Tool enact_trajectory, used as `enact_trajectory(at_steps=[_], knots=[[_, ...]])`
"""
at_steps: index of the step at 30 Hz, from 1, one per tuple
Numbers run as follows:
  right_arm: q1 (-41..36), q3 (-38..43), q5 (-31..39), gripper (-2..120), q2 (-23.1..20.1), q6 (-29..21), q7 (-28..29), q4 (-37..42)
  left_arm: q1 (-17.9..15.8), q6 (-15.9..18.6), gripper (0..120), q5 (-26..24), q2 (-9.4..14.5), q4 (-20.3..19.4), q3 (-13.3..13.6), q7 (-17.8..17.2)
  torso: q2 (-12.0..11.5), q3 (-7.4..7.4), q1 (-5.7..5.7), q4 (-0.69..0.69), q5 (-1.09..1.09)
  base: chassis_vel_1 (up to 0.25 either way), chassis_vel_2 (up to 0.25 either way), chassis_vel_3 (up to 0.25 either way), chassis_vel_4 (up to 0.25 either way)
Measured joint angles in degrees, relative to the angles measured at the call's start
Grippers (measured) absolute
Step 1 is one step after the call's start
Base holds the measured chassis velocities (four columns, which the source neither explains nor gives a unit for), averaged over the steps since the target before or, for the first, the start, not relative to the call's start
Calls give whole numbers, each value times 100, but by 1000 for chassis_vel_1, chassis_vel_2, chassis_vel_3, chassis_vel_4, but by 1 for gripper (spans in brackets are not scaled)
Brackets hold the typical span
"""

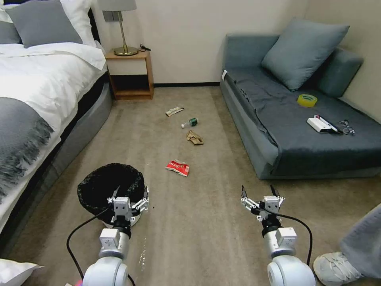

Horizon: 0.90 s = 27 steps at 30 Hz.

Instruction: Pick up the trash bin, then pick up the garbage on the floor and place it into the trash bin.

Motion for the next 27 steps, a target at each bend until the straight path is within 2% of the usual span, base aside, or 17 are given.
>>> enact_trajectory(at_steps=[27], knots=[[0,0,0,100,0,0,0,0,0,0,100,0,0,0,0,0,0,0,0,0,0,0,0,0,0]])
